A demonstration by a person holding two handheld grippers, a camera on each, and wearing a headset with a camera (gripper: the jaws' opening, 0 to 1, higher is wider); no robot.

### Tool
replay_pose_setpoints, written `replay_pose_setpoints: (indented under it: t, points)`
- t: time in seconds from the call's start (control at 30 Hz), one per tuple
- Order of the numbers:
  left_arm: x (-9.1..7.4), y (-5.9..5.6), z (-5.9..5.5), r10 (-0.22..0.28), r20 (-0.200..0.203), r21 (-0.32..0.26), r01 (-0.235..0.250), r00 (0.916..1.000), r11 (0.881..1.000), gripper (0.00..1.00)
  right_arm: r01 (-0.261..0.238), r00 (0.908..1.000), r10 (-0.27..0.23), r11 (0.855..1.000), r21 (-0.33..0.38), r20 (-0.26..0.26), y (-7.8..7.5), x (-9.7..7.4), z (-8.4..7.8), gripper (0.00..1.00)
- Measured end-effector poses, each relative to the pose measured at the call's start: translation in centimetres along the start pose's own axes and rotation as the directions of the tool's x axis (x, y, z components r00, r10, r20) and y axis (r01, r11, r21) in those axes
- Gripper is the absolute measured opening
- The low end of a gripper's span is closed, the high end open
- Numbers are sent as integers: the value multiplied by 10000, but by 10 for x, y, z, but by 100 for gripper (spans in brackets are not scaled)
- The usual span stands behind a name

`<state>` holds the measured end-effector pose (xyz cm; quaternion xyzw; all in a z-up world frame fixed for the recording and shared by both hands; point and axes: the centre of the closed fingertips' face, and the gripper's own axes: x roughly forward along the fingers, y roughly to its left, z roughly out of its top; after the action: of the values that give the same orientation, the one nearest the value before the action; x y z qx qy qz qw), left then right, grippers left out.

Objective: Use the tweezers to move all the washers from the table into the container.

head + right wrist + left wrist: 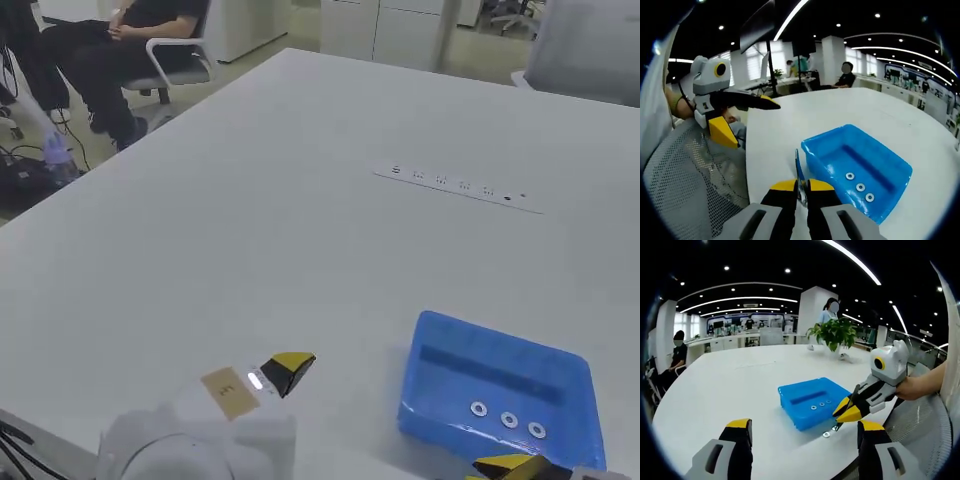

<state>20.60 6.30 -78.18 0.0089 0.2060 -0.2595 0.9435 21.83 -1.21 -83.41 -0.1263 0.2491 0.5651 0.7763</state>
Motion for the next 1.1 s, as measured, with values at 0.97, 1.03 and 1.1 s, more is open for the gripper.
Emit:
replay_pose_setpoints:
  t: [0.97, 1.03, 1.1]
  points:
    - [-1, 1, 0, 65, -6, -26, -66, 10000, 10000, 88, -661, 9688, -104, 9520, 2988, 2475, -21, -26, 69, 3]
    - [-1, 2, 0, 81, -11, -8, -81, 10000, 10000, 88, -594, 9684, -170, 9533, 2961, 2489, -25, -24, 72, 3]
    - [-1, 1, -1, 66, -50, -4, -66, 10000, 10000, 87, -550, 9677, -216, 9542, 2939, 2512, -29, -22, 74, 3]
